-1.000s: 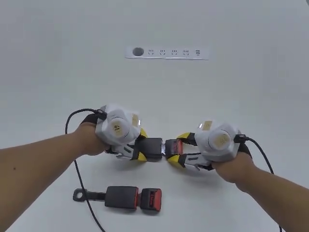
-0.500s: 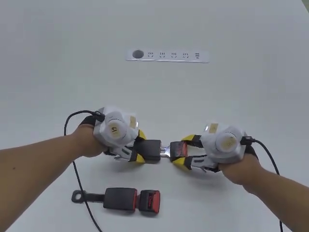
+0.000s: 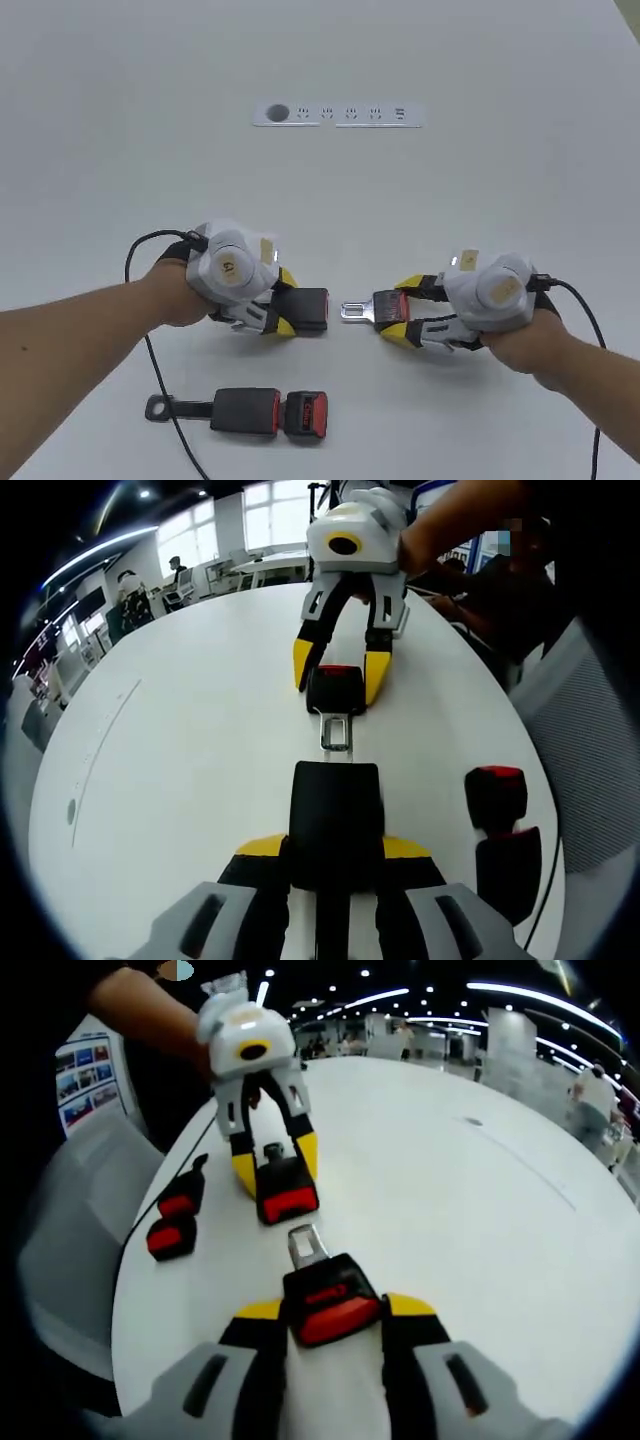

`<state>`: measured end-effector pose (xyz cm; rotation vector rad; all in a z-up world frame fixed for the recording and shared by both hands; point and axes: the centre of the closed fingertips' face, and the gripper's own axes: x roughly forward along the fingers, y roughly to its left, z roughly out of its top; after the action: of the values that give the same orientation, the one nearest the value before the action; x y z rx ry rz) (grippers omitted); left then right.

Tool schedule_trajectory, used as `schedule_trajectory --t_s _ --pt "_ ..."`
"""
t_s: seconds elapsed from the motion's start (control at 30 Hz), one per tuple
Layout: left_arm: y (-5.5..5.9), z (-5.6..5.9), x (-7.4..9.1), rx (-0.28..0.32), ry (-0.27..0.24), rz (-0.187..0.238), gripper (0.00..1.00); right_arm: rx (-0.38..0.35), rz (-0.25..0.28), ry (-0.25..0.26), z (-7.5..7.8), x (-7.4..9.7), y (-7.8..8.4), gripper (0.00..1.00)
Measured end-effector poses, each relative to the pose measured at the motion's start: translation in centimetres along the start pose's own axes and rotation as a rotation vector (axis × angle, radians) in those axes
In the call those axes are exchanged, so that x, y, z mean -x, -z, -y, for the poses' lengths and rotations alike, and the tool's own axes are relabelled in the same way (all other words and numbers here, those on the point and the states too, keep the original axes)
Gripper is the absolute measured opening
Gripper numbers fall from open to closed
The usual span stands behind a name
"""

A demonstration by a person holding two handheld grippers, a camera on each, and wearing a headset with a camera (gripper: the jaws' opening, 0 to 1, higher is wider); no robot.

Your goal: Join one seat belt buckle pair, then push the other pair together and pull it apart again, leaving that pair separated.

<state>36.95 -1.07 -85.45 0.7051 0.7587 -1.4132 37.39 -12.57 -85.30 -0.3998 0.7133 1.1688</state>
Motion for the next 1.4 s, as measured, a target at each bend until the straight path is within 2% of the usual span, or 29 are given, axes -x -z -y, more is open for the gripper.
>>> schedule_trajectory --t_s 0.57,1.0,1.13,1.4 --pt "0.1 -0.2 -0.1 0.004 0.000 0.010 0.34 -0.013 0.011 0.002 1.7 3.6 3.1 0.37" --pt "0.0 -0.2 -0.1 0.003 0.000 0.011 0.34 -0.030 0.022 0.011 1.5 5.4 4.2 0.37" --pt "-0.1 -0.1 -0.1 0.002 0.002 0.008 0.34 -0.025 0.010 0.014 1.6 6.0 4.7 0.37" --pt "-0.1 -0.1 -0.1 0.002 0.003 0.001 0.34 -0.032 0.003 0.016 2.9 7.2 6.4 0.37"
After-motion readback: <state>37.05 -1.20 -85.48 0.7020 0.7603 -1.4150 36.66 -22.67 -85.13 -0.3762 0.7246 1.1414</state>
